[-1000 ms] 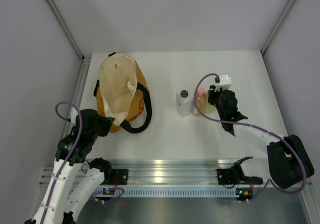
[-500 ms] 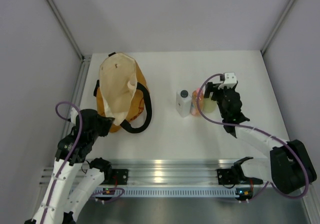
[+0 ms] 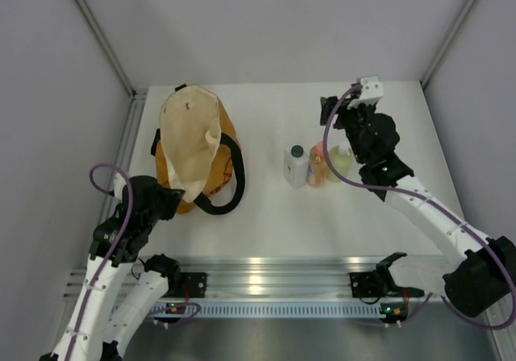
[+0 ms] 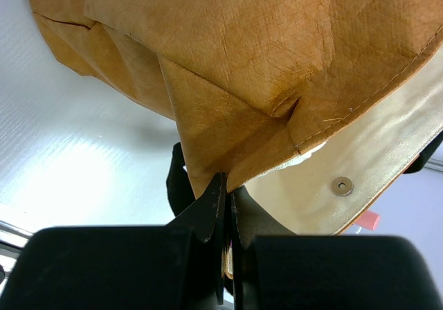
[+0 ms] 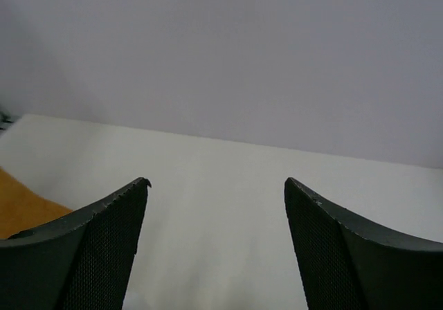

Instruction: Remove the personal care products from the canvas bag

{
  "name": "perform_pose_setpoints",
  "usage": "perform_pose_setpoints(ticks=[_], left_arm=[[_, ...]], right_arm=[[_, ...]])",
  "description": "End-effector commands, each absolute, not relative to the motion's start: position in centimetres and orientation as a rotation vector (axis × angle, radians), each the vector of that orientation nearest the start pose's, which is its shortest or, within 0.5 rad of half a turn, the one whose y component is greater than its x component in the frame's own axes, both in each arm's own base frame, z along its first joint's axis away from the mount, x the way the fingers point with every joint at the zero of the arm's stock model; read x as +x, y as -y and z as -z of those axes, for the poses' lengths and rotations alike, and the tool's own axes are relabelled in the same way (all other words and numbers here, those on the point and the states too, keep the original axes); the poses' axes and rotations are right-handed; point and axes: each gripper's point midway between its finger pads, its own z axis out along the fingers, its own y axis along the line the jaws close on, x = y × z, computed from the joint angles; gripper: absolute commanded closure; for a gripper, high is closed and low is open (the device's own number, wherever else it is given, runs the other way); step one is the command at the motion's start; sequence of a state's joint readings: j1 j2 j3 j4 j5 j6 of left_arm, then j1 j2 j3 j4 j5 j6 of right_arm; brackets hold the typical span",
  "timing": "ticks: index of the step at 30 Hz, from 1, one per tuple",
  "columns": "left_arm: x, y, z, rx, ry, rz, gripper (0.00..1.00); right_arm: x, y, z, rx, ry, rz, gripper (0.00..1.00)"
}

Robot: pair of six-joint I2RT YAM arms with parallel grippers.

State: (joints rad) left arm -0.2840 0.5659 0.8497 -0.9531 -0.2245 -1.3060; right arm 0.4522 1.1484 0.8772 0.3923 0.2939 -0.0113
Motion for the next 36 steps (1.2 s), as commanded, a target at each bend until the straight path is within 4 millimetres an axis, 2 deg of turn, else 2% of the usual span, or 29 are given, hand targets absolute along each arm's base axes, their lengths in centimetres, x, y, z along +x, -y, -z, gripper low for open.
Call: perform_pose_setpoints(ticks=[1,2,3,4,5,7,8,9,11,12,13,15,19,24,27,31,33,36], left_arm=[[20.2,5.8,-22.0,-1.211,-1.933,0.608,1.0],[20.2,5.8,-22.0,-1.214,-1.93,0.609,1.0],[20.2,5.9,-22.1,-1.211,-1.929,0.612,1.0],[20.3,5.9,-22.1,-1.213,-1.929,0.612,1.0],[20.3,5.9,-22.0,-1.216,-1.93,0.611,1.0],[20.3,5.9,-22.2,-1.212,-1.928,0.616,1.0],[20.3,5.9,-22.2,-1.207,-1.93,0.613,1.0],[20.3,5.9,-22.3,-1.204,-1.93,0.613,1.0],[20.4,5.9,-22.4,-1.193,-1.936,0.604,1.0],[20.4,5.9,-22.5,-1.192,-1.934,0.607,1.0],[20.5,5.9,-22.5,-1.186,-1.939,0.605,1.0],[20.5,5.9,-22.6,-1.177,-1.943,0.599,1.0],[20.6,5.9,-22.8,-1.172,-1.941,0.601,1.0],[20.6,5.7,-22.9,-1.175,-1.926,0.596,1.0],[20.6,5.6,-22.9,-1.191,-1.911,0.599,1.0],[20.6,5.5,-22.7,-1.245,-1.887,0.611,1.0],[20.7,5.5,-22.5,-1.266,-1.882,0.617,1.0],[20.8,5.7,-22.3,-1.301,-1.876,0.631,1.0]], right_arm=[[36.9,-18.7,-36.6,-0.255,-1.494,-0.249,0.23],[36.9,-19.9,-38.0,-0.263,-1.486,-0.274,0.24],[35.9,-21.9,-38.3,-0.294,-1.488,-0.322,0.25],[35.5,-23.0,-38.6,-0.312,-1.489,-0.344,0.26],[34.7,-25.3,-38.8,-0.337,-1.499,-0.406,0.26],[34.1,-28.2,-39.4,-0.372,-1.504,-0.47,0.27],[33.6,-29.4,-39.0,-0.398,-1.527,-0.489,0.27],[32.4,-31.5,-39.0,-0.443,-1.53,-0.531,0.28],[31.9,-34.5,-38.7,-0.502,-1.553,-0.559,0.29],[30.6,-36.3,-38.0,-0.555,-1.568,-0.578,0.3],[30.4,-38.0,-38.0,-0.578,-1.573,-0.592,0.31],[28.9,-40.6,-37.2,-0.649,-1.588,-0.623,0.32],[27.4,-45.5,-36.3,-0.742,-1.6,-0.653,0.34],[25.8,-49.7,-36.0,-0.81,-1.579,-0.658,0.37],[25.8,-51.1,-35.8,-0.811,-1.584,-0.669,0.39],[27.9,-53.3,-34.5,-0.774,-1.608,-0.622,0.43],[29.1,-53.7,-34.0,-0.733,-1.625,-0.602,0.44],[31.8,-55.1,-32.5,-0.671,-1.657,-0.613,0.45]])
